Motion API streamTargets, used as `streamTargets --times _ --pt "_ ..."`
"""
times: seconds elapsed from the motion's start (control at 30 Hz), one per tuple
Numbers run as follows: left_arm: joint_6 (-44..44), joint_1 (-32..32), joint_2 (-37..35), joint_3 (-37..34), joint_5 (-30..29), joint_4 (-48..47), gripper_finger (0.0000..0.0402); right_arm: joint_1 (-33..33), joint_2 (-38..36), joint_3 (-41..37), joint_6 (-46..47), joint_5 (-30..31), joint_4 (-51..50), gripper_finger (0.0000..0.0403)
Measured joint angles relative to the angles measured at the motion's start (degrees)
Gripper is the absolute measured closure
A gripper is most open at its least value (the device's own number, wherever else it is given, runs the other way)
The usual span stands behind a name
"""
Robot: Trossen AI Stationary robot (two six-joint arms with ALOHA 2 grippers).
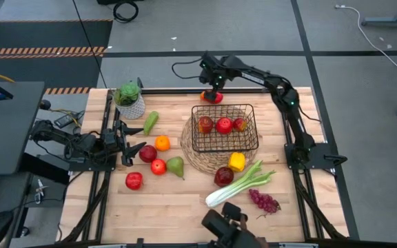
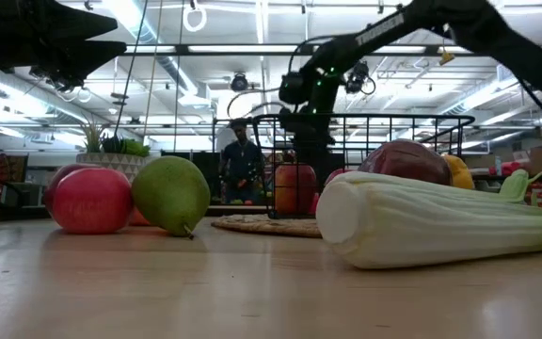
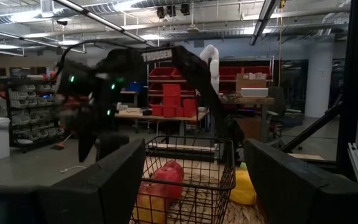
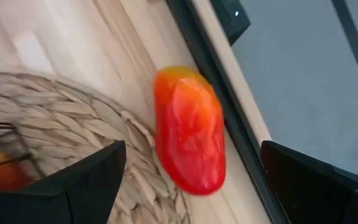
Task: Build produce basket
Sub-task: Put the red mango into the black wire basket
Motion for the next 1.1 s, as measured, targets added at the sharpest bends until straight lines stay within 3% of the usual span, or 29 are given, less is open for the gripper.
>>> streamTargets --times 0.27,0.43,0.57,0.77,1.1 --pt "0.0 0.0 0.0 0.0 0.0 0.0 0.0120 -0.2 3.2 -0.1 -2.0 -1.6 0.5 0.0025" --pt "0.0 0.0 0.0 0.0 0.0 0.0 0.0120 -0.3 3.1 -0.7 1.0 -1.7 1.4 0.0025" --pt "0.0 0.0 0.0 0.0 0.0 0.0 0.0120 -0.3 1.8 -0.9 4.8 -6.1 0.8 0.0025" --pt "0.0 0.0 0.0 0.0 0.0 0.0 0.0120 -0.9 -0.8 -0.8 12.1 -5.8 1.1 0.0025" --pt "0.0 0.0 0.0 0.0 0.0 0.0 0.0120 -4.9 4.0 -0.9 13.2 -5.8 2.3 0.0025"
